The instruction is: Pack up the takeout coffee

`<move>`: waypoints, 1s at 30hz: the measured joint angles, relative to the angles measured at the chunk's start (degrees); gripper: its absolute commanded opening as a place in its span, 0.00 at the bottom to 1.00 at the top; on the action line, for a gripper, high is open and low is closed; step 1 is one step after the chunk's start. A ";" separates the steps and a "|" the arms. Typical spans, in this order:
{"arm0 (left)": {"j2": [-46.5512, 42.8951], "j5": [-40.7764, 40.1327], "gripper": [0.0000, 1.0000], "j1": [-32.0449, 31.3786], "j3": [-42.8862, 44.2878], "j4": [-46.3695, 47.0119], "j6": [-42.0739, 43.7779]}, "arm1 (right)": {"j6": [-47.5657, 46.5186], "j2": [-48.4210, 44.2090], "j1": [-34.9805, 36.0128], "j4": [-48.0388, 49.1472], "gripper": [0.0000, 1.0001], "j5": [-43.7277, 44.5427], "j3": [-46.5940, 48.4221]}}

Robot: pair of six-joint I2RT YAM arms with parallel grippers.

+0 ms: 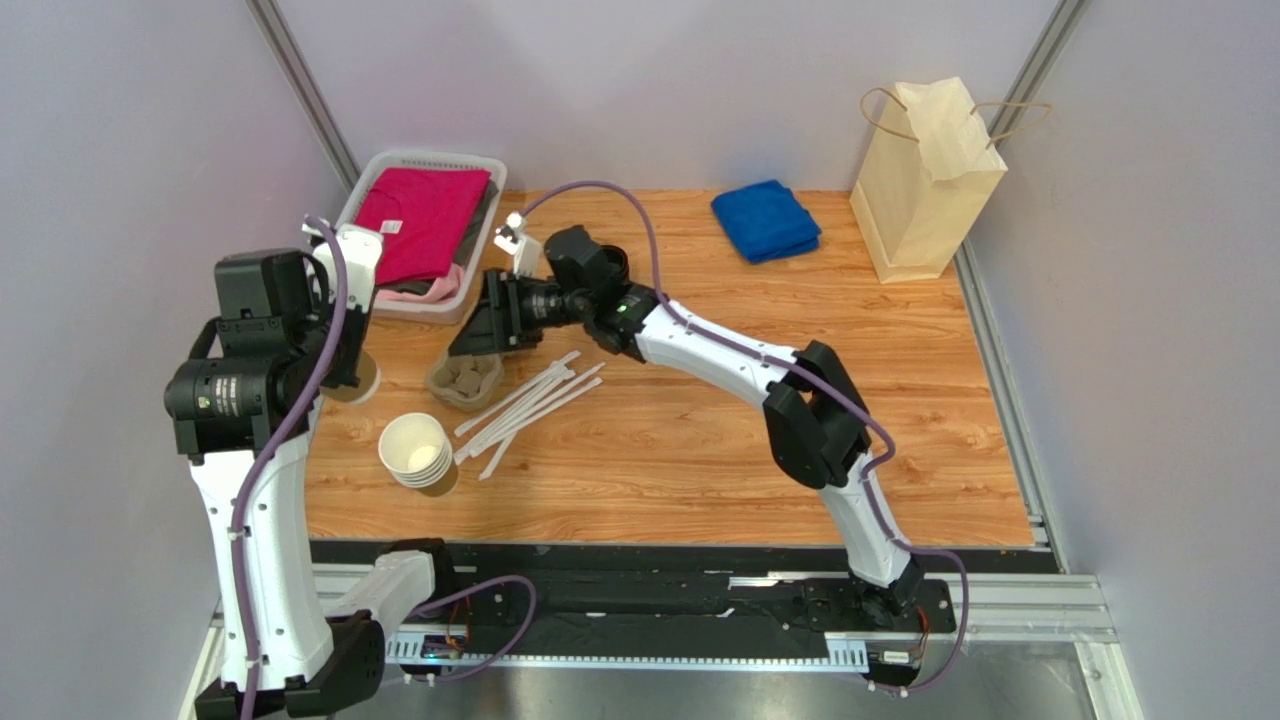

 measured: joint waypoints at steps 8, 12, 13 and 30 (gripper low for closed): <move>9.44 -4.07 0.00 -16.04 11.47 3.39 5.14 | -5.92 -12.00 -13.49 -7.85 0.93 -2.29 -7.23; 14.86 -6.54 0.00 -29.75 9.03 9.33 6.32 | -10.73 -20.94 -23.56 -12.98 1.00 -3.15 -13.99; 16.17 -7.30 0.00 -33.42 7.08 11.52 6.84 | -12.20 -23.91 -26.86 -14.12 1.00 -3.34 -16.76; 40.70 -12.48 0.00 -66.62 -11.23 47.30 9.60 | -34.69 -48.48 -59.98 -39.32 1.00 -2.56 -40.39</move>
